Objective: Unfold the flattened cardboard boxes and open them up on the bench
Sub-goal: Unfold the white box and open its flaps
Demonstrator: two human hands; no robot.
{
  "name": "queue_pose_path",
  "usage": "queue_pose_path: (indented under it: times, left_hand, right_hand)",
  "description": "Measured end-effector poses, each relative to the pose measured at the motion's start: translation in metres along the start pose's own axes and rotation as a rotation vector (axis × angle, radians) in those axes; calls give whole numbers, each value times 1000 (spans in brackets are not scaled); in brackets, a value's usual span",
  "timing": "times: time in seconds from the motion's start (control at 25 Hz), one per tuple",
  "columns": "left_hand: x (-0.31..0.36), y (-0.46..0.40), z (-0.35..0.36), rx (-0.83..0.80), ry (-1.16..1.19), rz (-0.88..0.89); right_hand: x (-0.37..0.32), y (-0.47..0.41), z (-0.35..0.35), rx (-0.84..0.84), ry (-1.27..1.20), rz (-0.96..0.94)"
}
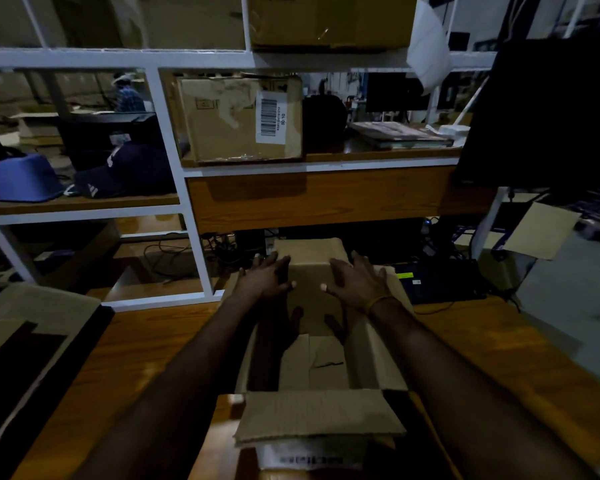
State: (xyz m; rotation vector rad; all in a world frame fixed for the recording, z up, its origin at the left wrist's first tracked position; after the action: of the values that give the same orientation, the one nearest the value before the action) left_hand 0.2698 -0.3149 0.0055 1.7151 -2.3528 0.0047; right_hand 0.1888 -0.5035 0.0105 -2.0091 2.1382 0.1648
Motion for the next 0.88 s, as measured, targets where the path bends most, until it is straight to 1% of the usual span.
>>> queue_pose_path:
  times: [0.12,0.32,0.4,0.52,0.64,0.8,0.88]
  left_hand:
    - [-2,20,6,-9,12,-7]
    - [-4,72,6,7,-14,27]
    - [-7,93,8,-7,16,45]
    - [-15,125,9,-29,65,58]
    - [-22,158,13,-36,97,66]
    - [-30,200,20,-124,138,56]
    - [-29,221,19,-175,158,69]
  right_hand:
    - [-3,29,3,-68,16,42]
    - [-24,79,1,-93,17,76]
    - [-34,100,-2,-89,-11,93]
    - [-50,135,-5,-49,-122,97]
    - [-60,165,-9,-16,-163,90]
    - [-76,202,-13,-29,-211,75]
    - [-82,219,-11,-4,-179,88]
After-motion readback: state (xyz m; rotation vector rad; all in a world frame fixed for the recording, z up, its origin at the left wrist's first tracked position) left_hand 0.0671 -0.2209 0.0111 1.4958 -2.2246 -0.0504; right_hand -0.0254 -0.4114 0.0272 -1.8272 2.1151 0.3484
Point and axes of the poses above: each hand's wrist, its own y-axis away from the middle knuckle, its own z-axis out of the palm, x = y × z, the point moved 9 cm from there along -y, towards the middle knuckle, and after that the axes turned 11 degrees about -z, right-handed, at the moved point
